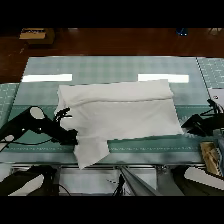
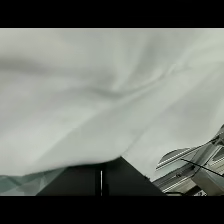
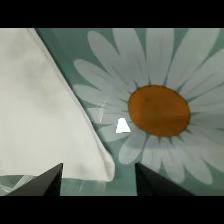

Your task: Fold the shirts.

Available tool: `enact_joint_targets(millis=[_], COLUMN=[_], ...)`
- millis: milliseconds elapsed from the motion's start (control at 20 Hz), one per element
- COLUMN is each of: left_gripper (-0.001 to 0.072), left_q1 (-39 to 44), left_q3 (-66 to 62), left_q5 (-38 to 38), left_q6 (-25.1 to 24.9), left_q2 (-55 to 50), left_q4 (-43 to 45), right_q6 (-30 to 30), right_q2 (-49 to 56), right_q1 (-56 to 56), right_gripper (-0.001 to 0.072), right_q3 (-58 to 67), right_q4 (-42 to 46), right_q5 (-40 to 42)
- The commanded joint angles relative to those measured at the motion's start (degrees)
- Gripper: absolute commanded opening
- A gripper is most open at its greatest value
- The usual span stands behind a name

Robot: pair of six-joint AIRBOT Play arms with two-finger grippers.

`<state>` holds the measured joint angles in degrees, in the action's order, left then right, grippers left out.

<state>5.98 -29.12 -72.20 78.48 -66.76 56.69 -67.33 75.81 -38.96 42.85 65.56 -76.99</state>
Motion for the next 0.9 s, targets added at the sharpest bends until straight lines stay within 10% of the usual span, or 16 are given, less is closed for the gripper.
enact_joint_targets(millis=[0,100,250,450,850], left_gripper=[0.0019,0.0019,0.0019,0.0019,0.0019], left_q1=[0.0,0.0,0.0,-2.6,-11.2], left_q3=[0.0,-0.1,-1.7,-13.5,-30.4], left_q5=[-0.2,-0.1,0.5,0.9,8.2], left_q6=[0.0,0.0,0.0,-0.4,-0.6], left_q2=[0.3,0.3,0.7,5.5,-0.2], left_q4=[-0.2,-0.2,-0.2,-0.1,-0.9], right_q6=[2.2,2.0,3.2,6.4,4.6], right_q2=[1.1,1.2,0.8,-4.9,-1.4], right_q1=[1.4,5.9,12.3,13.1,23.3], right_gripper=[0.0522,0.0412,0.0034,0.0034,0.0032], right_q3=[-4.1,-5.0,-3.4,5.5,16.8], right_q4=[-4.4,-4.3,-7.3,-16.5,-25.6], right_q5=[3.9,6.3,4.7,-0.4,26.2])
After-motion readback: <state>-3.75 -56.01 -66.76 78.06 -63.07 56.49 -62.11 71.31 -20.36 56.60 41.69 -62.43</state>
